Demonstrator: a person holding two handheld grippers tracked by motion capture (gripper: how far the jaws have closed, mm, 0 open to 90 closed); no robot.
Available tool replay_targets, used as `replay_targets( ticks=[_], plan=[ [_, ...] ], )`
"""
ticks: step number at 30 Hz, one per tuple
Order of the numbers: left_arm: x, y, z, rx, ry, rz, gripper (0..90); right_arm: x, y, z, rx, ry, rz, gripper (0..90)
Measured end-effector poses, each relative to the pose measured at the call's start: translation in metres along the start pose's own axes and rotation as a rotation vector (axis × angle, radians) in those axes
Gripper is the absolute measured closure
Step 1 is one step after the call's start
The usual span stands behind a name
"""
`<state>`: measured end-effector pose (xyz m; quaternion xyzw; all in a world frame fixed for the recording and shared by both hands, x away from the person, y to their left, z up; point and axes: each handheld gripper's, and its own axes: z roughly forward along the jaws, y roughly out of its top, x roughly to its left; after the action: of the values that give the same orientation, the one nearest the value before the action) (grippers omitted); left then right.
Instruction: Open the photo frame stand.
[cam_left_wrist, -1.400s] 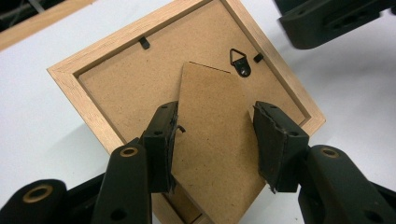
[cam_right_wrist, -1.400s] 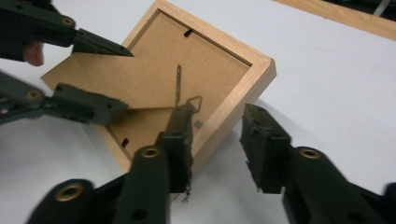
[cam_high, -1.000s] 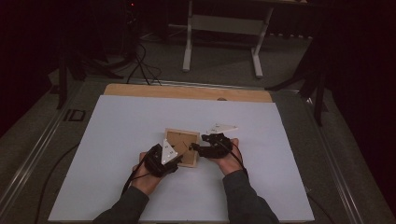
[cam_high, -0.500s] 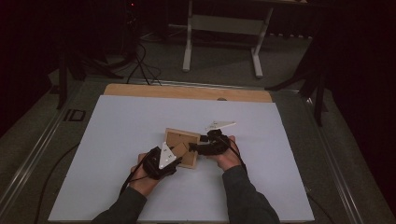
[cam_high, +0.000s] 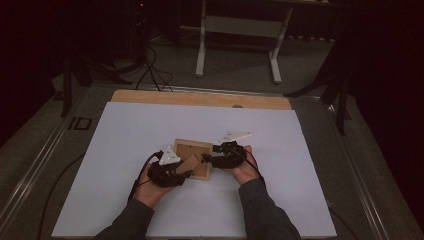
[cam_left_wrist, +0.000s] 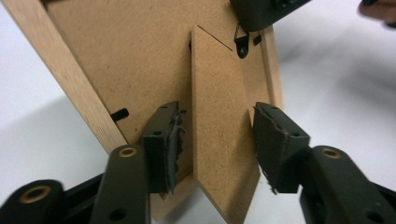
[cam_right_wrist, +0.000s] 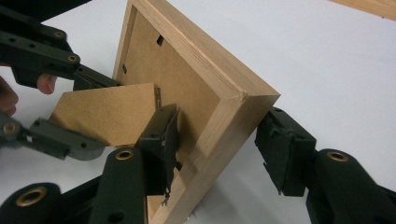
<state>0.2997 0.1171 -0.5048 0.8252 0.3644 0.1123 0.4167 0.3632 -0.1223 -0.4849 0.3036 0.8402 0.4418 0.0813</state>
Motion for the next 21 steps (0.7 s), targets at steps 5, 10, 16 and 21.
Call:
replay_targets(
  ticks=[5,10,16,21],
  plan=[
    [0.003,0.0,-0.001,0.017,-0.061,-0.03,64.3,0.004,0.001,-0.001,-0.001,0.0,-0.019,49.8],
    [0.001,0.002,-0.001,0.035,-0.043,0.008,65.5,0.005,0.002,-0.003,-0.002,0.001,-0.033,53.2],
    [0.007,0.002,-0.001,0.03,-0.027,0.008,67.8,0.007,0.005,-0.008,-0.022,-0.007,-0.056,58.6],
    [0.014,0.003,0.002,0.041,-0.018,0.018,70.1,0.012,0.008,-0.009,-0.036,-0.028,-0.085,59.8]
  ],
)
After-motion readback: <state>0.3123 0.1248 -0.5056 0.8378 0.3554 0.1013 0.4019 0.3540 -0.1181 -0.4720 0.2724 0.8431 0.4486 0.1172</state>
